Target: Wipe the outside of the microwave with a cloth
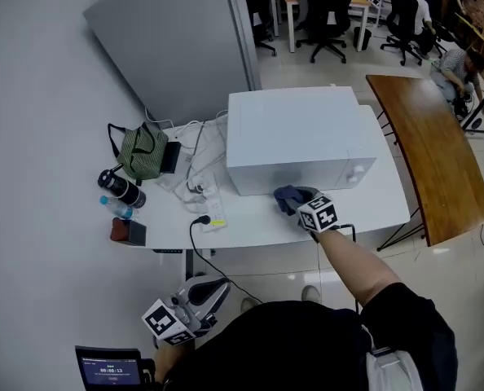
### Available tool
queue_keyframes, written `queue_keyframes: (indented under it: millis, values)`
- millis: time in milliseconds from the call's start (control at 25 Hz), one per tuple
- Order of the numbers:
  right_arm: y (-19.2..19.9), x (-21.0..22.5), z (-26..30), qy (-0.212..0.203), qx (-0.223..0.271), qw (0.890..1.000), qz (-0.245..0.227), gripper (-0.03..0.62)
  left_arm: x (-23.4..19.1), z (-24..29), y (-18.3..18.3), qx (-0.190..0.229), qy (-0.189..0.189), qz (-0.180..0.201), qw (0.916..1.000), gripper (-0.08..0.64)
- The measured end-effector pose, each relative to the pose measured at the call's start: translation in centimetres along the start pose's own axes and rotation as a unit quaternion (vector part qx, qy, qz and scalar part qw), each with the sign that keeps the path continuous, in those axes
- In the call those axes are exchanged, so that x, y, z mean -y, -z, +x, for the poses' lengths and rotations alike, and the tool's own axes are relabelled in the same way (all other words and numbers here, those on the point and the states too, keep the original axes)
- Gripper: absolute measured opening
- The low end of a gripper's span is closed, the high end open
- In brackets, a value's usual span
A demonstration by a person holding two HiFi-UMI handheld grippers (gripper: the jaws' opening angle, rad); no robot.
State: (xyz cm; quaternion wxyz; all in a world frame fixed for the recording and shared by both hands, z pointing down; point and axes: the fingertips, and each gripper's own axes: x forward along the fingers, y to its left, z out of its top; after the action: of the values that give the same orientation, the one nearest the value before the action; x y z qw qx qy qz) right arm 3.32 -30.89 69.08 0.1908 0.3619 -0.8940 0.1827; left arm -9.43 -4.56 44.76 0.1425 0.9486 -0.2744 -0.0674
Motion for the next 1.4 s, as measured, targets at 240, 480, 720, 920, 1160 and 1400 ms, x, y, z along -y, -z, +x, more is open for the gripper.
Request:
queue_keyframes:
  millis: [240,480,720,920,1160,1400]
  values:
    - [-2.3,-14.9,12.7,-0.025,-0.119,0.82,-0.56,0.091,-4.3,-11.6,1.3,-0.023,-0.059,-0.004,0.998,0.005]
    - [-0.7,-12.2,14.7,0.032,-0.186,0.641,-0.744,0.092,-5.4,-13.9,1.5,-0.018,-0.081,-0.014,0.9964,0.004]
    - [3.6,0.9,3.3,0.059,-0.259,0.575,-0.774,0.094,-2.1,-5.3,1.6,-0.018,-0.041,-0.006,0.999,0.005]
    - [6.5,12.3,-8.2,0.069,-0.322,0.512,-0.793,0.092,2.6,4.1,2.2,-0.03,0.007,-0.006,0.9995,0.005]
    - [4.2,6.0,-6.2,0.052,-0.245,0.747,-0.616,0.092,3.8,5.9,1.9,-0.03,0.012,-0.001,0.9995,0.005]
    - [4.3,-4.7,5.0,-0.076,-0.115,0.988,-0.075,0.094,1.4,-1.5,1.5,-0.018,-0.037,-0.015,0.999,0.005]
